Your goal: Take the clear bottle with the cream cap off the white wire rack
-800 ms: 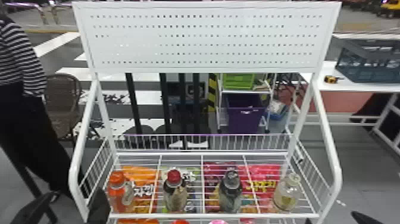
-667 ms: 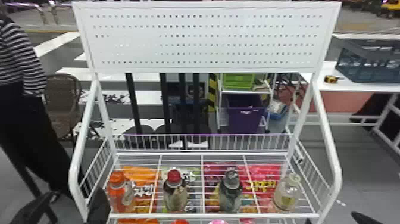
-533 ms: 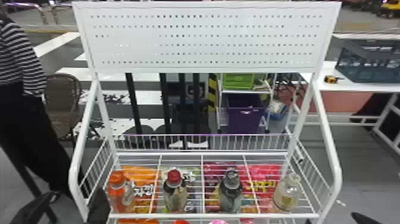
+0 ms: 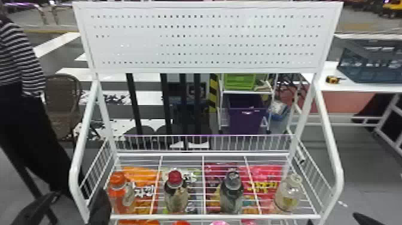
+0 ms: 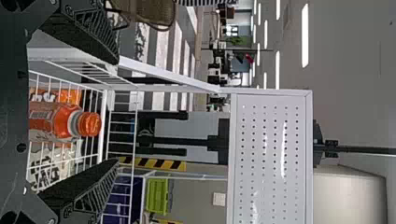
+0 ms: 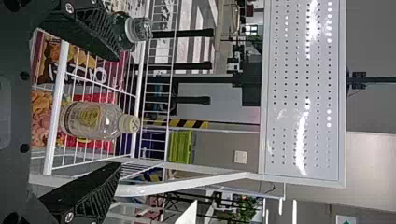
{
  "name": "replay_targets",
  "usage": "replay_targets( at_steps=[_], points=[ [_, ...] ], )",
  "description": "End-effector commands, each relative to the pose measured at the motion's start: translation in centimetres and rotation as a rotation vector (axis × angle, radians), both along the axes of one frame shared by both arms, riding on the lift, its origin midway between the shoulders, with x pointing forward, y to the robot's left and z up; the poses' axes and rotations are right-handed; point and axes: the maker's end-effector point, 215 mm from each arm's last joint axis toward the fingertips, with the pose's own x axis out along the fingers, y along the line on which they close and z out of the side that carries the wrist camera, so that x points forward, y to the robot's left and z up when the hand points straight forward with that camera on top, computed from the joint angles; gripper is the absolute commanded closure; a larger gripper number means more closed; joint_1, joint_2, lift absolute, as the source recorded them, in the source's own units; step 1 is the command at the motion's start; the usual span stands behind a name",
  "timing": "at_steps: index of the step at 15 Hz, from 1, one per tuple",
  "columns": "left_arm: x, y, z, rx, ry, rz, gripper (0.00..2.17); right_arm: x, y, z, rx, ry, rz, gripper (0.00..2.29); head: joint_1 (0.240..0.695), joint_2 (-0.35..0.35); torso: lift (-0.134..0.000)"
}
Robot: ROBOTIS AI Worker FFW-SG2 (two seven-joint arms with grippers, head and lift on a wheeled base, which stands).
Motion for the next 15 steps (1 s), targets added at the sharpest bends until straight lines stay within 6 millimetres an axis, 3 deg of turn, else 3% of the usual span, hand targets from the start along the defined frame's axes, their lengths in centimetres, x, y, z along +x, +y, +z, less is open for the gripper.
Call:
replay_targets(
  at_steps=[1,3,5,11,15],
  points=[
    [0.0,-0.1,0.0,-0.002,-0.001,-0.001,0.14,0.1,-0.2,-0.8,0.000,-0.001,-0.003,0.10,0.499,0.000,0.000],
    [0.0,-0.1,0.1,-0.004,-0.002,-0.001,0.14,0.7,-0.2,-2.4,0.007,-0.048,-0.013,0.10,0.499,0.000,0.000],
    [0.0,-0.4,0.3,-0.007,-0.005,-0.008,0.14,1.7,-0.1,-5.6,0.024,-0.015,-0.036,0.10,0.499,0.000,0.000],
    [-0.2,-1.2,-1.1,0.006,0.051,-0.026,0.14,6.5,-1.4,-10.3,0.001,-0.069,-0.093,0.10,0.499,0.000,0.000],
    [-0.3,-1.6,-1.0,0.017,0.070,-0.040,0.14,9.3,-1.5,-11.0,-0.002,-0.131,-0.105,0.10,0.499,0.000,0.000]
  ],
)
